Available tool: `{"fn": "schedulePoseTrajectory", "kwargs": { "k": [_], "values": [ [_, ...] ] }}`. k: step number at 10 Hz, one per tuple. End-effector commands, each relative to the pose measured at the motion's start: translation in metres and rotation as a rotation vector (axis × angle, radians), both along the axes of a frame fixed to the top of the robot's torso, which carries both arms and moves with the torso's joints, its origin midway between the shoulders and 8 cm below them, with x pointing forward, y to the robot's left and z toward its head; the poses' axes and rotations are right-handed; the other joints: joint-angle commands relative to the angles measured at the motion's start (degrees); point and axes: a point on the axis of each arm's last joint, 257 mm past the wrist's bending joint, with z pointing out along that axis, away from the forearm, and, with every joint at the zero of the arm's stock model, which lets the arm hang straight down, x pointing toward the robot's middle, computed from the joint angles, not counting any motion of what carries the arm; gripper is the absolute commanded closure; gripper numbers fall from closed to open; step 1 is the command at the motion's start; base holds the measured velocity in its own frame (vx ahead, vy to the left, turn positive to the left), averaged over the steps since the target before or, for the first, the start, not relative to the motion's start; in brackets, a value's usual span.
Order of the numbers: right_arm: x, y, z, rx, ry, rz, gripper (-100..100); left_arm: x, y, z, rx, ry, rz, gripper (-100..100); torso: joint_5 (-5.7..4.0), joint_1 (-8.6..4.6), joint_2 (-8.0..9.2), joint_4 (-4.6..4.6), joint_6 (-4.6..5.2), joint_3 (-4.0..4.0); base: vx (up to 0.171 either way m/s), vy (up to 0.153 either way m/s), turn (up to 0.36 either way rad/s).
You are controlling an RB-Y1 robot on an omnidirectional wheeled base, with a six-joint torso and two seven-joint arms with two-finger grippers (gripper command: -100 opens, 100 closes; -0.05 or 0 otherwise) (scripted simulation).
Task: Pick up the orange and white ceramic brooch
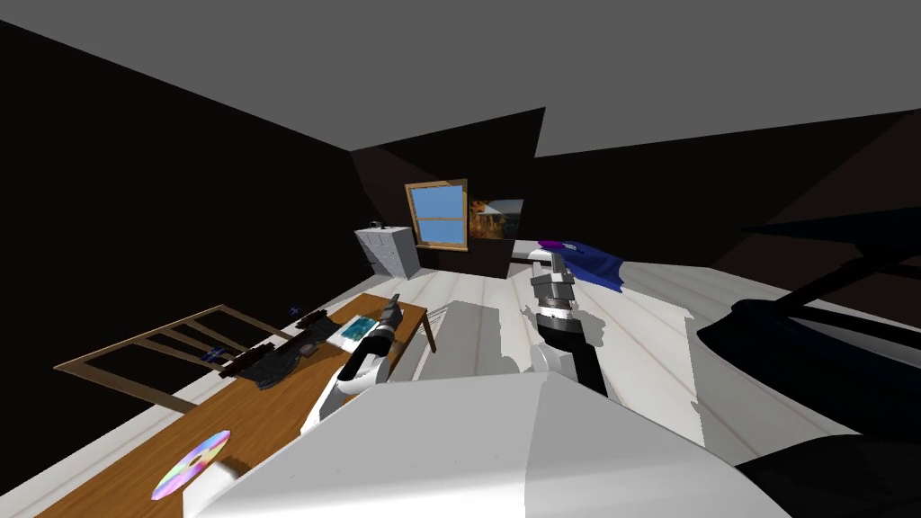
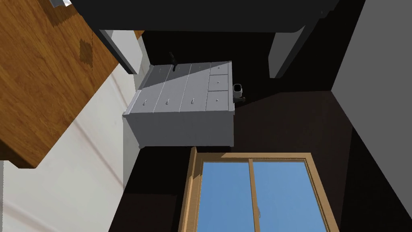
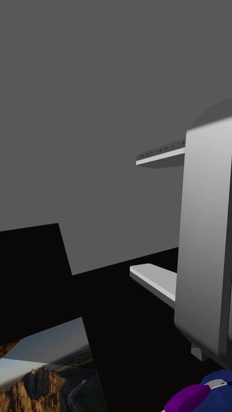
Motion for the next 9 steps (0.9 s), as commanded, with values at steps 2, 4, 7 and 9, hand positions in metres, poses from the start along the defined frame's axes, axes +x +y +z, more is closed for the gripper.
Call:
{"fn": "schedulePoseTrajectory", "kwargs": {
  "k": [2, 4, 7, 9],
  "values": [
    [0.0, 0.0, 0.0, 0.0, 0.0, 0.0, 0, 0.001, 0.008, -0.033, 0.01, 0.102, 0.006, -100, 0.0, -0.02, 0.01, 0.0, -0.03, 0.01, 0.015, 0.027, -0.05],
    [0.0, 0.0, 0.0, 0.0, 0.0, 0.0, 0, 0.0, 0.013, -0.056, 0.014, 0.178, 0.009, -100, 0.0, -0.01, 0.02, 0.0, -0.02, 0.01, 0.016, 0.03, -0.072],
    [0.0, 0.0, 0.0, 0.0, 0.0, 0.0, 0, -0.003, 0.018, -0.084, 0.015, 0.274, 0.011, -100, 0.01, 0.03, 0.02, 0.0, -0.01, 0.01, 0.01, 0.032, -0.057],
    [0.0, 0.0, 0.0, 0.0, 0.0, 0.0, 0, -0.007, 0.022, -0.105, 0.018, 0.349, 0.013, -100, 0.0, 0.01, 0.03, 0.0, -0.01, 0.01, 0.009, 0.03, -0.065]
  ]
}}
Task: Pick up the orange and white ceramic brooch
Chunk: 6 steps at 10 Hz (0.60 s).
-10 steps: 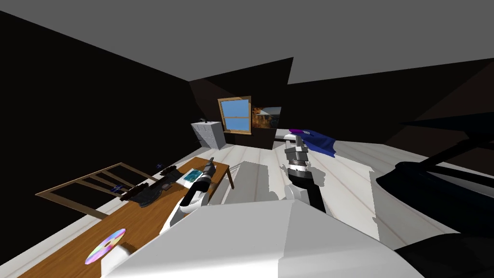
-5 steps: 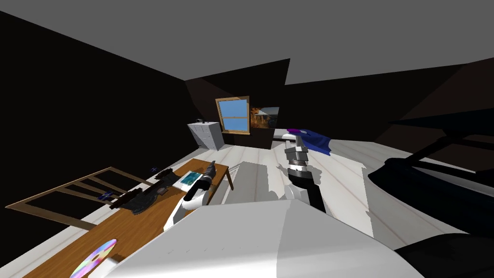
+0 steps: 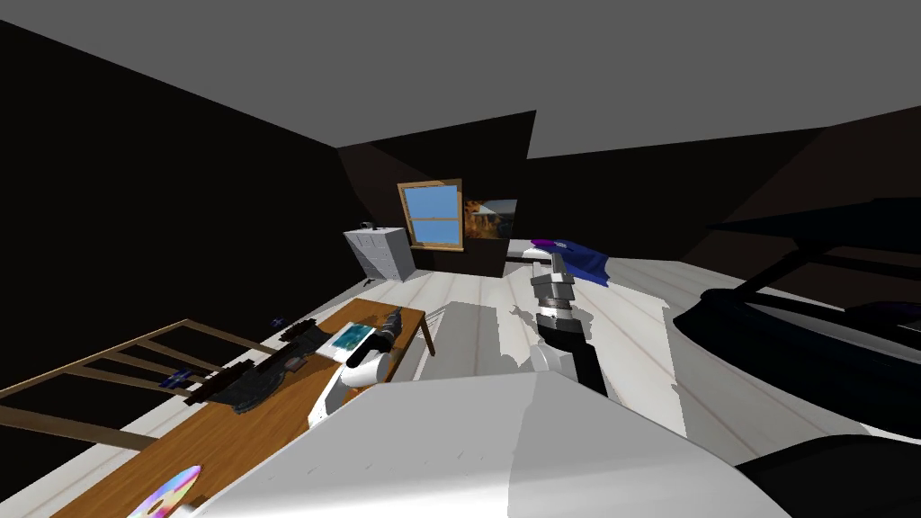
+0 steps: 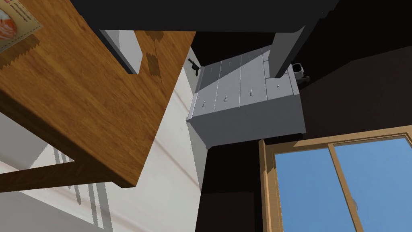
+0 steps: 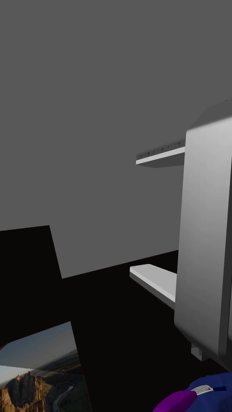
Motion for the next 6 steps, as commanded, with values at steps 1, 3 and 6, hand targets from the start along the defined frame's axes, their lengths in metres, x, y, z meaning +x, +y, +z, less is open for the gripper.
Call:
{"fn": "schedulePoseTrajectory", "kwargs": {
  "k": [1, 3, 6],
  "values": [
    [0.0, 0.0, 0.0, 0.0, 0.0, 0.0, 0, -0.002, 0.005, -0.02, 0.005, 0.066, 0.001, -100, 0.0, 0.0, 0.0, 0.0, 0.0, 0.0, 0.015, 0.032, -0.065],
    [0.0, 0.0, 0.0, 0.0, 0.0, 0.0, 0, -0.007, 0.009, -0.04, 0.006, 0.141, 0.002, -100, 0.0, 0.0, -0.02, 0.0, 0.01, -0.01, 0.012, 0.031, -0.077],
    [0.0, 0.0, 0.0, 0.0, 0.0, 0.0, 0, -0.017, 0.013, -0.064, 0.003, 0.237, 0.002, -100, 0.01, 0.04, -0.02, 0.0, 0.02, -0.01, 0.009, 0.033, -0.056]
  ]
}}
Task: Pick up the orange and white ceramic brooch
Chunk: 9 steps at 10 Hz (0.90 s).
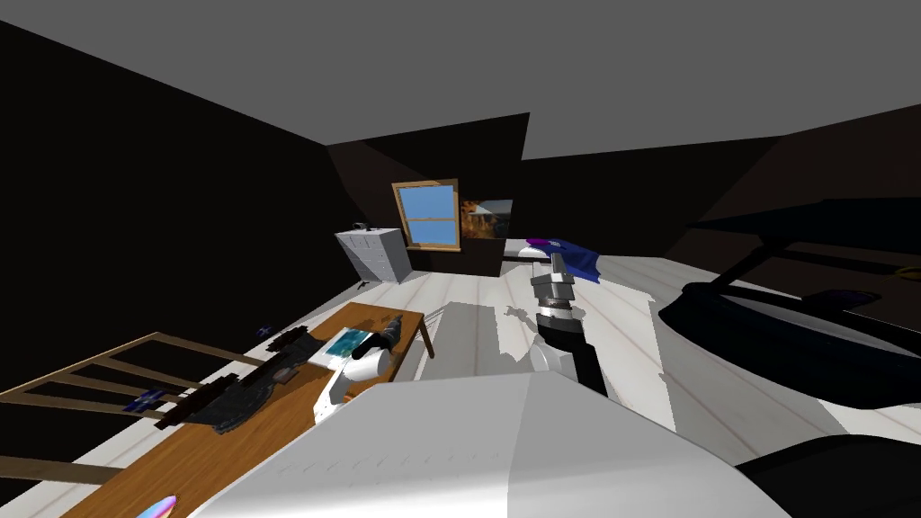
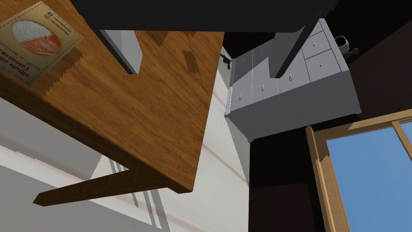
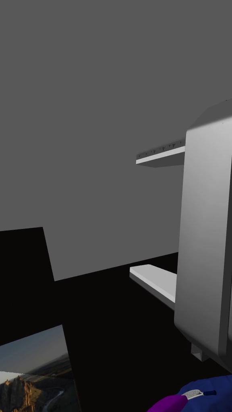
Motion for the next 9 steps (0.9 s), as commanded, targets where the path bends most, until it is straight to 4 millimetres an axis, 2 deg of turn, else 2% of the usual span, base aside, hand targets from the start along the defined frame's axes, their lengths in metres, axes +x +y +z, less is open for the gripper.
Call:
{"fn": "schedulePoseTrajectory", "kwargs": {
  "k": [1, 3, 5, 6, 9],
  "values": [
    [0.0, 0.0, 0.0, 0.0, 0.0, 0.0, 0, -0.006, 0.005, -0.018, 0.001, 0.069, 0.0, -100, 0.0, 0.0, 0.0, 0.0, 0.0, 0.0, 0.005, 0.032, -0.079],
    [0.0, 0.0, 0.0, 0.0, 0.0, 0.0, 0, -0.015, 0.009, -0.036, -0.002, 0.142, -0.001, -100, 0.0, -0.01, 0.01, 0.0, 0.0, 0.0, 0.008, 0.029, -0.07],
    [0.0, 0.0, 0.0, 0.0, 0.0, 0.0, 0, -0.021, 0.008, -0.042, -0.007, 0.173, -0.001, -100, 0.0, -0.02, 0.01, 0.0, 0.0, 0.0, 0.004, 0.02, -0.011],
    [0.0, 0.0, 0.0, 0.0, 0.0, 0.0, 0, -0.027, 0.012, -0.054, -0.008, 0.226, -0.002, -100, -0.01, -0.06, 0.02, 0.0, -0.01, 0.01, 0.009, 0.023, -0.088],
    [0.0, 0.0, 0.0, 0.0, 0.0, 0.0, 0, -0.04, 0.014, -0.071, -0.016, 0.311, -0.004, -100, 0.0, 0.0, 0.0, 0.0, 0.0, 0.0, 0.007, 0.03, -0.051]
  ]
}}
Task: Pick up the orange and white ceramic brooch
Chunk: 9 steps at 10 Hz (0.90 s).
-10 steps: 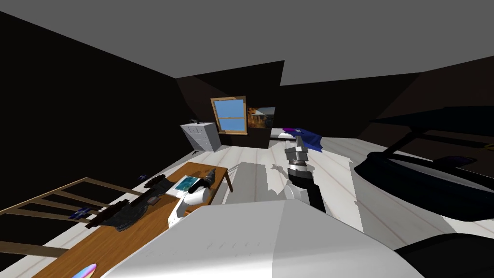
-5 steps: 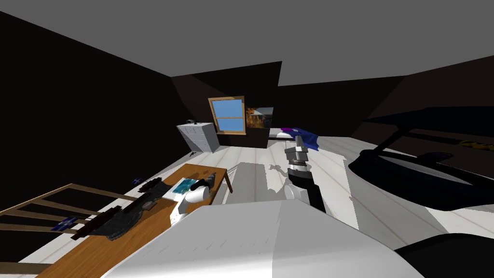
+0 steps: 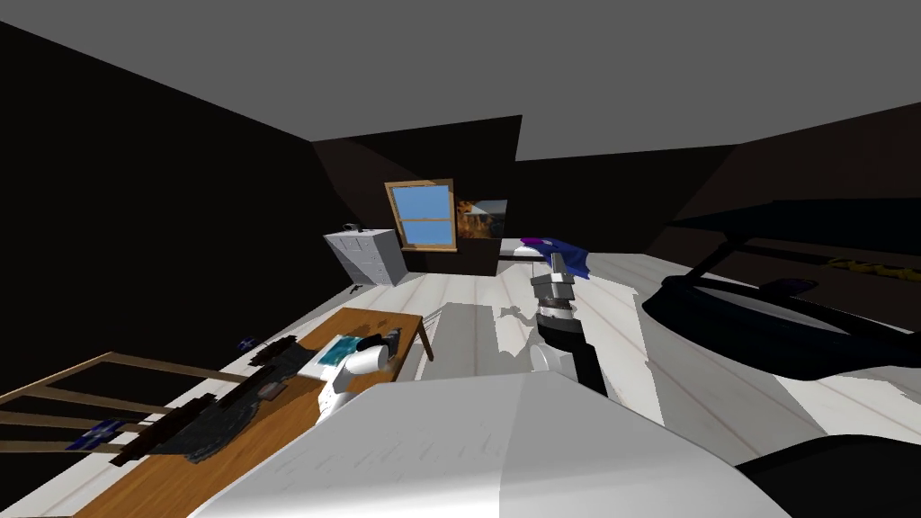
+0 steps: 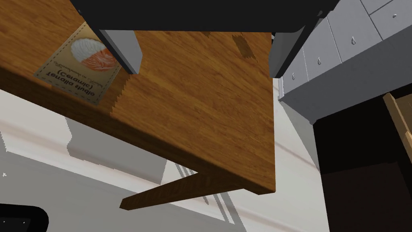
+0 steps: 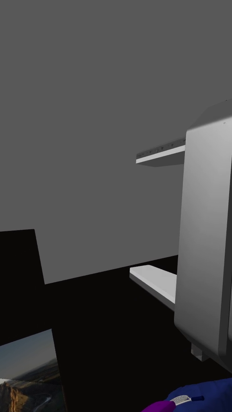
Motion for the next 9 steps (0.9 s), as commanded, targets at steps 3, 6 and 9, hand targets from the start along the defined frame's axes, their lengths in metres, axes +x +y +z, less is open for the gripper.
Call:
{"fn": "schedulePoseTrajectory", "kwargs": {
  "k": [3, 6, 9],
  "values": [
    [0.0, 0.0, 0.0, 0.0, 0.0, 0.0, 0, -0.019, 0.007, -0.024, -0.01, 0.121, -0.003, -100, -0.01, -0.02, -0.01, 0.0, -0.01, -0.01, 0.009, 0.027, -0.063],
    [0.0, 0.0, 0.0, 0.0, 0.0, 0.0, 0, -0.036, 0.008, -0.037, -0.023, 0.209, -0.006, -100, 0.0, 0.0, 0.0, 0.0, 0.01, 0.0, 0.004, 0.029, -0.05],
    [0.0, 0.0, 0.0, 0.0, 0.0, 0.0, 0, -0.055, 0.012, -0.052, -0.038, 0.31, -0.009, -100, -0.01, -0.03, -0.01, 0.0, -0.01, 0.0, 0.008, 0.025, -0.054]
  ]
}}
